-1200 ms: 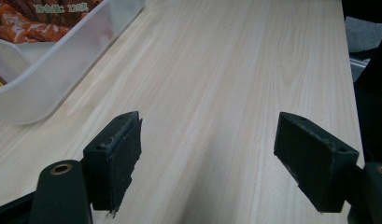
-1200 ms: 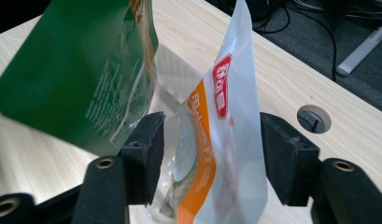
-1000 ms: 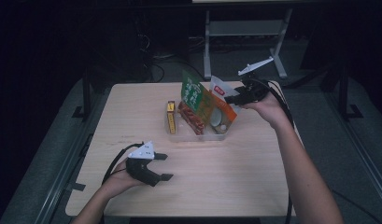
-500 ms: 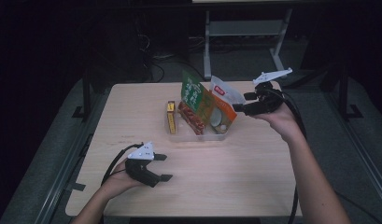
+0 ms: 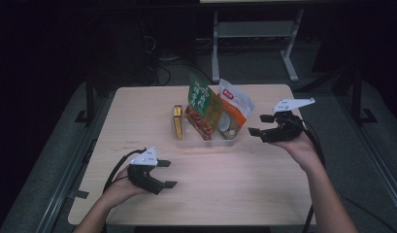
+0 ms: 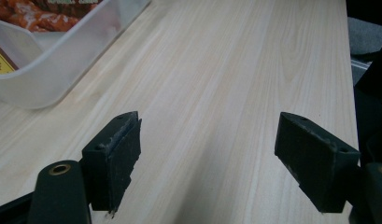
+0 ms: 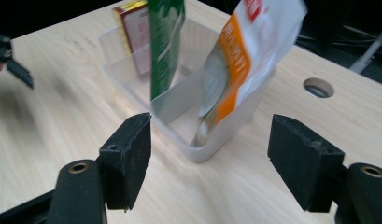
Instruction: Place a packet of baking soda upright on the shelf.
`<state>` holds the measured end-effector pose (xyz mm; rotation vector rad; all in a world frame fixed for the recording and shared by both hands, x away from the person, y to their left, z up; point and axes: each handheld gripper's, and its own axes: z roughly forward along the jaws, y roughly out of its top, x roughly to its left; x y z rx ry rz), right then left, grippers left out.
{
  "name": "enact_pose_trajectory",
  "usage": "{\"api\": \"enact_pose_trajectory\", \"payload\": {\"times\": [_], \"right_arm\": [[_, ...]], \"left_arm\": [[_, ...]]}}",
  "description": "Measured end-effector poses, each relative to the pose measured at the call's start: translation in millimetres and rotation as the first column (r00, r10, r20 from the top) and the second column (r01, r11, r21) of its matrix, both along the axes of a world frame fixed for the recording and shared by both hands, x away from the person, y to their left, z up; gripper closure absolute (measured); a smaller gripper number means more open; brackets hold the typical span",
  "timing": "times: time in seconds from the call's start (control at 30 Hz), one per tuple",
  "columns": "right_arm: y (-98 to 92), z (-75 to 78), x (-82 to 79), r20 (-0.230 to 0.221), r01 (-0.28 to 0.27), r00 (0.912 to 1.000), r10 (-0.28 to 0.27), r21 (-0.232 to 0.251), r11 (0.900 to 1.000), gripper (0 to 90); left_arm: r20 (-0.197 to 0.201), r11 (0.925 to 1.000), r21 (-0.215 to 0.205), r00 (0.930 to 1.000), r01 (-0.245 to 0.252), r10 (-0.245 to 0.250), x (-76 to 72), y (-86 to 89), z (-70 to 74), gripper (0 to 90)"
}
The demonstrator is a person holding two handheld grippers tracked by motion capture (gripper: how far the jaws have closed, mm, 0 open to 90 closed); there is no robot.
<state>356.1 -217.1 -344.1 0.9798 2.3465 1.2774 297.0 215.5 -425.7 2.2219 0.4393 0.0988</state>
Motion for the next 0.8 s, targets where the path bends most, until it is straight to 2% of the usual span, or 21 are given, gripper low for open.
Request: {"api": "enact_pose_trajectory", "payload": {"times": [0.1,0.3,0.37,0.53,0.6,0.67,0.73,0.8], "right_arm": [[0.1,-10.7,-8.8,0.0,-0.021,0.9998,0.021,-0.015,1.0,29.2],[3.8,-30.2,-27.3,-0.011,-0.06,0.9982,0.059,-0.003,0.998,28.9],[6.7,-35.1,-31.7,0.003,-0.081,0.9967,0.081,0.0,0.997,28.8],[17.7,-43.5,-33.7,0.005,-0.116,0.9933,0.116,0.004,0.993,28.8],[25.0,-47.5,-34.4,-0.007,-0.139,0.9902,0.139,-0.004,0.99,28.8],[32.2,-53.1,-36.2,0.004,-0.161,0.9869,0.162,-0.007,0.987,29.5],[39.9,-60.9,-36.8,-0.021,-0.188,0.982,0.188,0.011,0.982,29.0],[49.5,-68.4,-38.0,-0.037,-0.227,0.9734,0.226,-0.016,0.974,28.8]], "left_arm": [[-0.002,1.0,-0.002,1.0,0.004,-0.004,-0.5,-1.5,0.1,21.1],[-0.01,1.0,-0.004,0.9999,0.009,-0.009,-1.9,-3.0,-2.3,20.5],[-0.013,0.9999,0.003,0.9999,0.011,-0.011,-1.8,-3.2,-4.0,19.9],[-0.013,0.9999,0.002,0.9998,0.014,-0.014,-1.4,-2.6,-4.6,19.7],[-0.016,0.9999,0.003,0.9998,0.012,-0.012,-1.4,-3.0,-5.7,19.6],[-0.021,0.9999,0.003,0.9997,0.016,-0.016,-2.2,-3.7,-7.0,19.5],[-0.022,0.9997,0.01,0.9995,0.023,-0.022,-2.0,-4.6,-8.4,19.6],[-0.024,0.9996,0.016,0.9994,0.025,-0.024,-3.0,-6.3,-9.6,19.5]]}}
